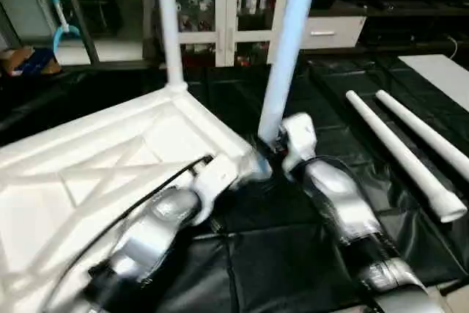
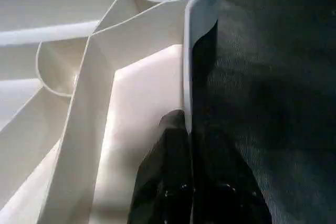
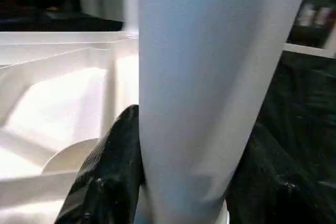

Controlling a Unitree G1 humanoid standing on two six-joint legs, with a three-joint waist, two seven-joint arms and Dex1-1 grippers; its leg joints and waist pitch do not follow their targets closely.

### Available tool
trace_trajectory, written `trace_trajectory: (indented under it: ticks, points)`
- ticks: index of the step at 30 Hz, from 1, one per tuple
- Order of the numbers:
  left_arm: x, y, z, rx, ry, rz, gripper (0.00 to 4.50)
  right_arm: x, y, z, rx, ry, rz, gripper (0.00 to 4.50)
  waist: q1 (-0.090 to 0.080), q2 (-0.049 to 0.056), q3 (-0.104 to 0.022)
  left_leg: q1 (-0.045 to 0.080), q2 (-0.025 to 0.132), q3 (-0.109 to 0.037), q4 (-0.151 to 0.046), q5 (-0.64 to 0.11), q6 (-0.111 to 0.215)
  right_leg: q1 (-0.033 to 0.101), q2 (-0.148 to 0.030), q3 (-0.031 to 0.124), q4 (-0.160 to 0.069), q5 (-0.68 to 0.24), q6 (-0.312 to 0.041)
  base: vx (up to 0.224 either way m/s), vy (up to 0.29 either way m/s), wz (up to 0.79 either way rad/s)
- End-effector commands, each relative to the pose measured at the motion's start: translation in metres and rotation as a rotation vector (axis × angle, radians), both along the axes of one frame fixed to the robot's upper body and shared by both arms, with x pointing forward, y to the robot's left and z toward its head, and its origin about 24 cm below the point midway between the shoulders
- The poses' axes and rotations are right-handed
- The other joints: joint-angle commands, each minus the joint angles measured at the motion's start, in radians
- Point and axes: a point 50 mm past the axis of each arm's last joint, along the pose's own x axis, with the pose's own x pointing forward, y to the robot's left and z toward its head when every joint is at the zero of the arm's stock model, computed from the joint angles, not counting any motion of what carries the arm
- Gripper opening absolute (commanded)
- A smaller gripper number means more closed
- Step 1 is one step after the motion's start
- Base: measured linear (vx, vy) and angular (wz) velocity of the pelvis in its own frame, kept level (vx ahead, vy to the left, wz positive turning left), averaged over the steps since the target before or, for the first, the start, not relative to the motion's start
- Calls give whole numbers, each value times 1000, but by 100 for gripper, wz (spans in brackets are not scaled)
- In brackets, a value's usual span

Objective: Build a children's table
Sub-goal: Insert table leg to table base

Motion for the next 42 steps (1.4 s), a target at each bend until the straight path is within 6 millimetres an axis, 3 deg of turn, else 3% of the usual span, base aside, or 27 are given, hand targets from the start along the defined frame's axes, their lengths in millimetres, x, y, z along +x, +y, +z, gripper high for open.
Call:
trace_trajectory:
  ticks: [1, 5, 6, 11, 23, 26, 28, 30, 33, 36, 42]
  points:
    - [12, 19, -1, 65, -53, 161, 0, -9, -45, -50, -160, 214, -278, 186, -5, 1, -20, 0, 77, -53, -110, -438, -32, -1, -97, 43, -98, -489, -120, 0, 0, 0]
    - [23, 13, 0, 66, -101, 219, 0, -2, -36, -45, -139, 188, -366, 186, 0, 1, -25, 5, 76, -47, -107, -416, -18, -6, -101, 46, -98, -439, -134, 0, 0, 0]
    - [26, 12, 0, 66, -110, 231, 0, 1, -34, -42, -123, 177, -394, 186, 1, -1, -25, -1, 78, -47, -109, -400, -14, -1, -102, 46, -94, -404, -143, 0, 0, 0]
    - [32, 14, 1, 74, -125, 251, 0, 6, -25, -36, -61, 144, -402, 186, 9, -1, -29, -5, 81, -35, -108, -327, 8, 9, -102, 46, -81, -269, -179, 0, 0, 0]
    - [31, 18, -1, 67, -117, 240, 0, 13, -11, -20, 48, 65, -257, 186, 11, -2, -31, -13, 85, -30, -106, -265, 46, 18, -108, 44, -80, -270, -200, 0, 0, 0]
    - [31, 18, -1, 64, -117, 237, 0, 14, -9, -16, 56, 48, -223, 256, 13, -2, -31, -13, 86, -29, -106, -242, 56, 19, -109, 44, -80, -263, -209, 0, 0, 0]
    - [31, 18, -1, 65, -118, 234, 0, 15, -7, -14, 69, 41, -204, 264, 14, -1, -32, -13, 86, -28, -105, -235, 58, 20, -108, 43, -79, -254, -214, 0, 0, 0]
    - [31, 18, 0, 66, -119, 229, 0, 16, -5, -11, 83, 28, -177, 289, 14, -1, -38, -19, 87, -28, -101, -177, 73, 29, -112, 41, -72, -185, -233, 0, 0, 0]
    - [30, 18, 0, 63, -117, 224, 0, 17, -4, -8, 94, 15, -153, 310, 16, 1, -43, -22, 87, -23, -91, -80, 121, 33, -114, 34, -59, -51, -272, 0, 0, 0]
    - [29, 20, -1, 67, -117, 217, 0, 18, -3, -1, 118, -8, -122, 340, 19, 5, -45, -17, 89, -18, -86, -61, 146, 34, -115, 29, -54, 5, -301, 0, 0, 0]
    - [29, 20, -1, 63, -114, 208, 0, 20, -6, 10, 158, -51, -61, 390, 19, 4, -42, -19, 92, -19, -87, -64, 158, 38, -115, 25, -53, -26, -306, 0, 0, 0]
